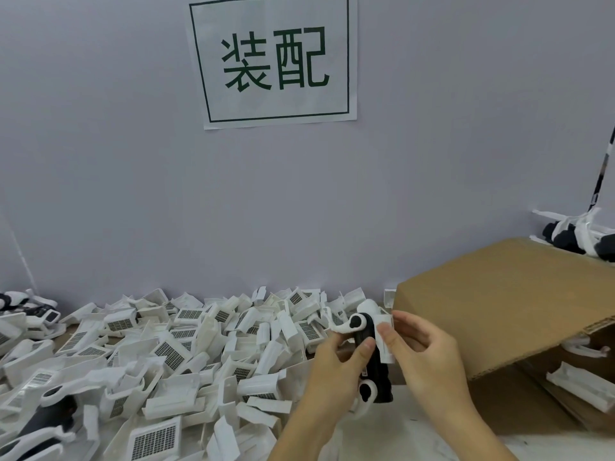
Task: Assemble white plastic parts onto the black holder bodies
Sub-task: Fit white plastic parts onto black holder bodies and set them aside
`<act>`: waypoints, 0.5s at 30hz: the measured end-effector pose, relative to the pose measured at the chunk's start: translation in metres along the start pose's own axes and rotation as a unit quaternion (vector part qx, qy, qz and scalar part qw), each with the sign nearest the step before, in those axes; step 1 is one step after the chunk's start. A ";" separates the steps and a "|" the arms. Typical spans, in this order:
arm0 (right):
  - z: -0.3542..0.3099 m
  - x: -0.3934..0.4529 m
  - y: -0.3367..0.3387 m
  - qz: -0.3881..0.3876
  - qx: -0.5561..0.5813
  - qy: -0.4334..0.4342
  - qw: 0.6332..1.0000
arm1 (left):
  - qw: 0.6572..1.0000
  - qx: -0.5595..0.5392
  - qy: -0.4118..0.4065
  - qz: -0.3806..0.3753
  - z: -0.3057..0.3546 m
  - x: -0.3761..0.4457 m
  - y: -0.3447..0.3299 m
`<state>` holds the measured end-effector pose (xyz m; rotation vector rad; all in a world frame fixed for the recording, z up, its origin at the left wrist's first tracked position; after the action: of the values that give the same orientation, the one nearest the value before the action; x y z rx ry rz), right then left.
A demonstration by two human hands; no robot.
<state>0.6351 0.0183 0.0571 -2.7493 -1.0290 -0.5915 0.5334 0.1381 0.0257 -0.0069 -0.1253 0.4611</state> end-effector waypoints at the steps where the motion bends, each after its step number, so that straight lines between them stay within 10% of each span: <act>1: 0.000 0.000 0.002 0.004 -0.004 0.001 1.000 | 1.000 0.009 -0.002 -0.013 0.000 0.000 -0.003; 15: 0.000 -0.001 0.001 0.021 -0.028 0.006 0.999 | 0.998 -0.052 -0.012 -0.037 -0.001 0.003 -0.006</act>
<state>0.6350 0.0165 0.0564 -2.8038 -0.9643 -0.6402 0.5387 0.1342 0.0251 -0.0982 -0.1717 0.3801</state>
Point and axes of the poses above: each hand's wrist, its own x-axis towards the middle knuckle, its own y-axis out of the back of the hand, z = x × y, the point moved 10 cm from there along x, towards the middle knuckle, and after that the axes turned 13 degrees about -z, right-handed, at the moved point
